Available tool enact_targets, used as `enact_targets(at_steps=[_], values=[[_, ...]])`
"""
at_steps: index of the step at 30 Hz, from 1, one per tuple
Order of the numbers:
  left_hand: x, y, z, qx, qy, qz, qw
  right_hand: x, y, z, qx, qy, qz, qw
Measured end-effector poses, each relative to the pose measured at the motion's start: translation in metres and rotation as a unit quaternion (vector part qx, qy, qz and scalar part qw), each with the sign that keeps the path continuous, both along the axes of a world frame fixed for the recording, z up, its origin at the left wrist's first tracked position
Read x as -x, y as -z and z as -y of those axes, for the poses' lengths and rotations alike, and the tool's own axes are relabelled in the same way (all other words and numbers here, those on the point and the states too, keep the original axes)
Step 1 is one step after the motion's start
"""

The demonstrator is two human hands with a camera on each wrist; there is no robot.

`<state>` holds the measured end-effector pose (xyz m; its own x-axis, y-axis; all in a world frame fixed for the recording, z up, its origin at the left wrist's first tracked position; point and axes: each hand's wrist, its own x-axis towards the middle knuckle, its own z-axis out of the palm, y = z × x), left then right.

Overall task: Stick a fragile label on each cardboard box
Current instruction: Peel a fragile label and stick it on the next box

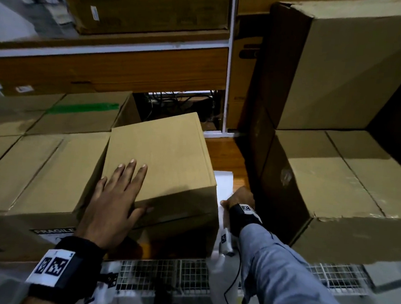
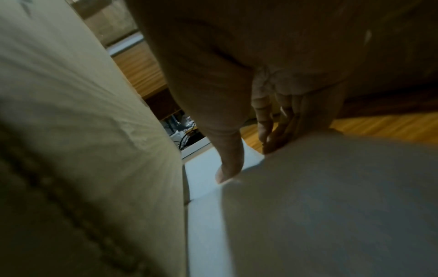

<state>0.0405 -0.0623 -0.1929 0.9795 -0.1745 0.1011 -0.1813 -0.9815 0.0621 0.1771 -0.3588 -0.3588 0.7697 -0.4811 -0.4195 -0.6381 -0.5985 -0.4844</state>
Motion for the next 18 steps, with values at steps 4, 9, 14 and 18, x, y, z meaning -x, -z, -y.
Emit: enact_targets(at_steps=[4,9,14,18], values=[[0.001,0.000,-0.002,0.002,0.000,0.000,1.000,-0.005,0.005,0.007,-0.027,0.028,0.006,0.999],[-0.003,0.002,-0.003,0.000,0.005,0.005,1.000,0.001,-0.009,0.026,-0.029,0.039,-0.004,0.999],[-0.007,0.004,-0.002,0.001,0.007,0.010,1.000,0.008,-0.014,0.049,-0.103,0.004,-0.002,0.995],[-0.010,0.003,0.000,-0.014,0.007,0.004,1.000,0.039,-0.034,0.048,-0.118,-0.086,-0.020,0.989]])
